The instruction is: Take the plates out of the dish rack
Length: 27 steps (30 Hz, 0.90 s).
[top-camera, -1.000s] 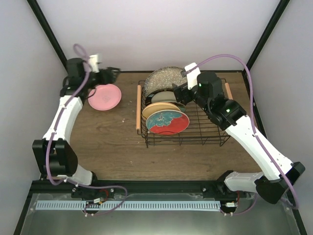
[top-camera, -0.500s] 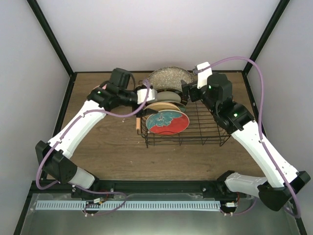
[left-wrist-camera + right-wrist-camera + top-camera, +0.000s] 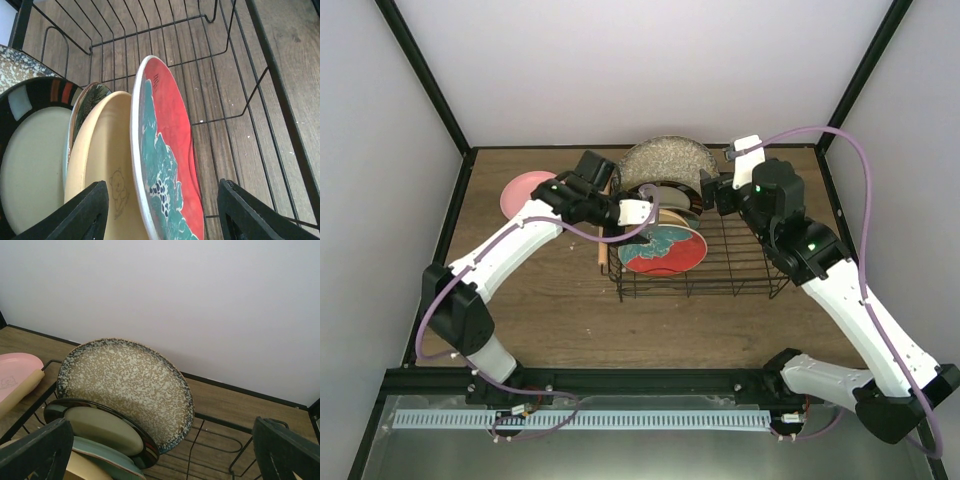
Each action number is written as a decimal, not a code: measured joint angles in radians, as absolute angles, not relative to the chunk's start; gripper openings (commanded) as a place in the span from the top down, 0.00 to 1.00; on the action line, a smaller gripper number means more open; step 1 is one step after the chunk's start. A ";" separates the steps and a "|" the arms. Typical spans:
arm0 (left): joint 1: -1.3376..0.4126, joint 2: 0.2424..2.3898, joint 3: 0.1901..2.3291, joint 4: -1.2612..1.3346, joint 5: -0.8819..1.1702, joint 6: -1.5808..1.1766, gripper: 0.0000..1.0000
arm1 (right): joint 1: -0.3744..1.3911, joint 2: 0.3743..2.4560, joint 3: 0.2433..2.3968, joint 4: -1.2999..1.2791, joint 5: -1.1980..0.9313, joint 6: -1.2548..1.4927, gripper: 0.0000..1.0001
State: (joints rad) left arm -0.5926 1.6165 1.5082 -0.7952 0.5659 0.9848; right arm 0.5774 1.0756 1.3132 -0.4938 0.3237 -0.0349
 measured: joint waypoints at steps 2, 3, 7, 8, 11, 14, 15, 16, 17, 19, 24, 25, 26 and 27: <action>-0.599 1.629 1.508 -0.790 0.553 0.984 0.40 | 0.577 1.073 1.308 -0.498 0.326 -0.031 0.00; -0.601 1.633 1.508 -0.786 0.549 0.984 0.41 | 0.577 1.072 1.308 -0.500 0.327 -0.029 0.00; -0.603 1.647 1.509 -0.770 0.533 0.981 0.41 | 0.577 1.069 1.308 -0.501 0.329 -0.025 0.00; -0.603 1.653 1.509 -0.765 0.530 0.980 0.41 | 0.577 1.069 1.307 -0.501 0.330 -0.024 0.00; -0.608 1.674 1.509 -0.754 0.517 0.974 0.42 | 0.577 1.066 1.307 -0.501 0.334 -0.021 0.00; -0.614 1.693 1.509 -0.749 0.511 0.968 0.45 | 0.577 1.063 1.306 -0.503 0.335 -0.020 0.00; -0.615 1.696 1.509 -0.748 0.509 0.965 0.48 | 0.577 1.061 1.306 -0.505 0.337 -0.018 0.00; -0.616 1.699 1.509 -0.748 0.507 0.963 0.50 | 0.577 1.060 1.306 -0.507 0.337 -0.017 0.00; -0.618 1.702 1.509 -0.748 0.504 0.960 0.53 | 0.577 1.059 1.306 -0.509 0.338 -0.017 0.00; -0.620 1.707 1.512 -0.746 0.499 0.951 0.58 | 0.577 1.058 1.306 -0.510 0.340 -0.017 0.00; -0.625 1.716 1.522 -0.740 0.486 0.941 0.67 | 0.577 1.052 1.304 -0.516 0.342 -0.017 0.00; -0.626 1.716 1.523 -0.740 0.482 0.938 0.70 | 0.577 1.049 1.301 -0.516 0.342 -0.017 0.00; -0.627 1.716 1.525 -0.739 0.479 0.935 0.73 | 0.577 1.047 1.298 -0.517 0.343 -0.017 0.00; -0.629 1.717 1.526 -0.737 0.475 0.932 0.76 | 0.577 1.045 1.294 -0.517 0.344 -0.017 0.00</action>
